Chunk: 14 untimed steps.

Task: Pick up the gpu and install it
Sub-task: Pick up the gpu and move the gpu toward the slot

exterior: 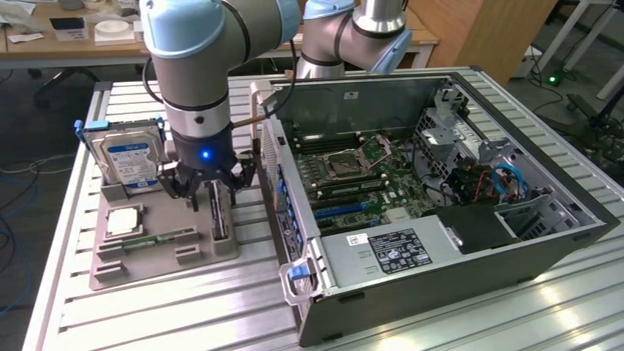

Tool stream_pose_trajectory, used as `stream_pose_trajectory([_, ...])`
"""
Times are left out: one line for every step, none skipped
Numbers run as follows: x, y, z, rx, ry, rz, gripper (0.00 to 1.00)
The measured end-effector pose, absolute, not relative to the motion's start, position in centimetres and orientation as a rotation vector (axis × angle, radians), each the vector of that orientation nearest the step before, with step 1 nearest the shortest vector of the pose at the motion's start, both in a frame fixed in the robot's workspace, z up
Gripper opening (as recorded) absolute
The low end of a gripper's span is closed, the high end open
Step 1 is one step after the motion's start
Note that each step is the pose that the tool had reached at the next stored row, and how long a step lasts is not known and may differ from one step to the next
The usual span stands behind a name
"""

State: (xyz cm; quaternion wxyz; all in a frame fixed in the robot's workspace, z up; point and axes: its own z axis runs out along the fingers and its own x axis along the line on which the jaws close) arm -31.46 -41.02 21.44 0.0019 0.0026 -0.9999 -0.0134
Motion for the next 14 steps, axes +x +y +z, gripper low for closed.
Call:
stream_pose_trajectory([-31.46, -41.02, 21.42, 0.008, -3.137, -0.042, 0.65])
stream_pose_trajectory([-31.46, -41.02, 21.4, 0.008, -3.137, -0.042, 0.65])
stream_pose_trajectory([-31.46, -41.02, 21.37, 0.008, -3.138, -0.041, 0.65])
stream_pose_trajectory([-31.45, -41.01, 21.35, 0.008, -3.138, -0.041, 0.65])
stream_pose_trajectory([-31.44, -41.02, 21.33, 0.008, -3.138, -0.04, 0.65])
stream_pose_trajectory([-31.44, -41.02, 21.33, 0.008, -3.138, -0.04, 0.64])
stream_pose_trajectory([-31.44, -41.02, 21.32, 0.008, -3.137, -0.039, 0.57])
stream_pose_trajectory([-31.44, -41.02, 21.31, 0.008, -3.138, -0.039, 0.51])
stream_pose_trajectory([-31.44, -41.02, 21.31, 0.008, -3.138, -0.039, 0.51])
stream_pose_trajectory([-31.44, -41.02, 21.31, 0.008, -3.138, -0.04, 0.51])
stream_pose_trajectory([-31.44, -41.02, 21.31, 0.008, -3.138, -0.04, 0.44])
stream_pose_trajectory([-31.44, -41.02, 21.31, 0.008, -3.138, -0.039, 0.44])
stream_pose_trajectory([-31.44, -41.02, 21.31, 0.008, -3.138, -0.039, 0.44])
stream_pose_trajectory([-31.43, -41.01, 21.29, 0.008, -3.138, -0.04, 0.44])
